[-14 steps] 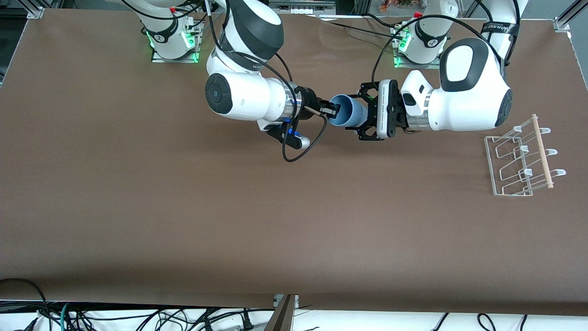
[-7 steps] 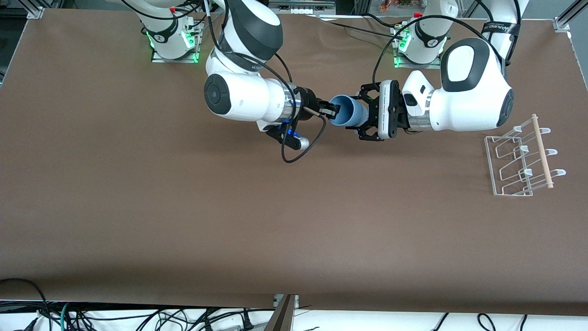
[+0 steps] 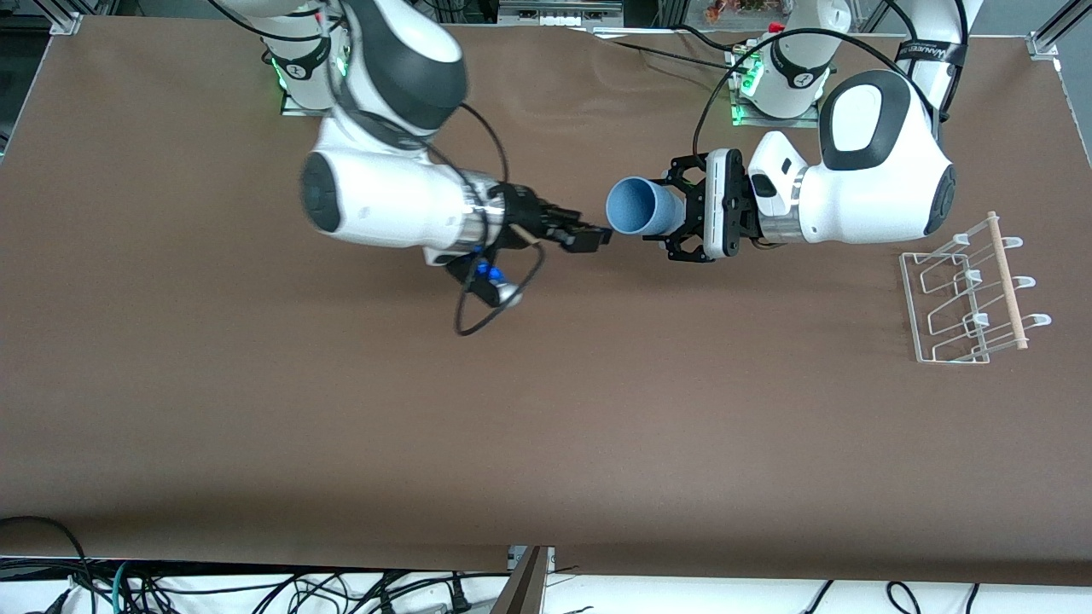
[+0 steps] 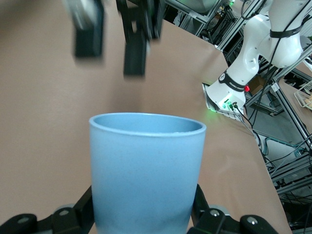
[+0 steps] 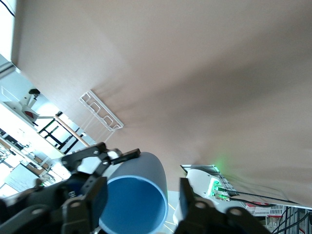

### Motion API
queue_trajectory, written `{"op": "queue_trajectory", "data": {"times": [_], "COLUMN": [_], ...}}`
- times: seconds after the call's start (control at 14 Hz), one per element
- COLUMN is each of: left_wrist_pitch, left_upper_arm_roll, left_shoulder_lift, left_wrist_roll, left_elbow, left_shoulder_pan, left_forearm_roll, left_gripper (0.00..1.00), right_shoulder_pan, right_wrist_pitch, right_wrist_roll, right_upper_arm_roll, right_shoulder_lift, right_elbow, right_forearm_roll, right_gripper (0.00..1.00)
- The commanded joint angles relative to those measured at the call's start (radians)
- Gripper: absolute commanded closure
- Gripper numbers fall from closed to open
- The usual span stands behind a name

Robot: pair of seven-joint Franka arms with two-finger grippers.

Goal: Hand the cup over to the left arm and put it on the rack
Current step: 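Open the right gripper and withdraw it while the left gripper holds the cup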

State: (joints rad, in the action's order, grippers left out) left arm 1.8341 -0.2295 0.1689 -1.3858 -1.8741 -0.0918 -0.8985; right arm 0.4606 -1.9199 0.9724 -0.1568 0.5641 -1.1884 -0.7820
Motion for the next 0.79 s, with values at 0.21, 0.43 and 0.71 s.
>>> {"op": "queue_trajectory", "data": {"times": [0.21, 0.43, 0.71], "left_wrist_pitch": [-0.075, -0.121, -0.241], "left_upper_arm_roll": [0.004, 0.004, -0.017], "left_shoulder_lift": [-0.035, -0.035, -0.022], "left_wrist_roll": [0.166, 0.325, 0.562], "left_elbow": [0.013, 0.016, 0.013], "left_shoulder_pan": [0.03, 0.03, 0.014], "left_forearm_roll": [0.275, 0.509, 0.919], "left_gripper": [0.89, 0.89, 0.89], "right_shoulder_pan": [-0.17, -0.195, -0.195], "right_wrist_pitch": [0.24, 0.407, 0.742], "right_wrist_roll": [-0.05, -0.119, -0.318], "right_upper_arm_roll": [0.009, 0.112, 0.313], "right_shoulder_lift": [-0.13, -0.223, -0.337], "right_elbow": [-0.004, -0.005, -0.005], "right_forearm_roll": [0.012, 0.017, 0.018], "right_gripper": [0.01, 0.01, 0.01]}}
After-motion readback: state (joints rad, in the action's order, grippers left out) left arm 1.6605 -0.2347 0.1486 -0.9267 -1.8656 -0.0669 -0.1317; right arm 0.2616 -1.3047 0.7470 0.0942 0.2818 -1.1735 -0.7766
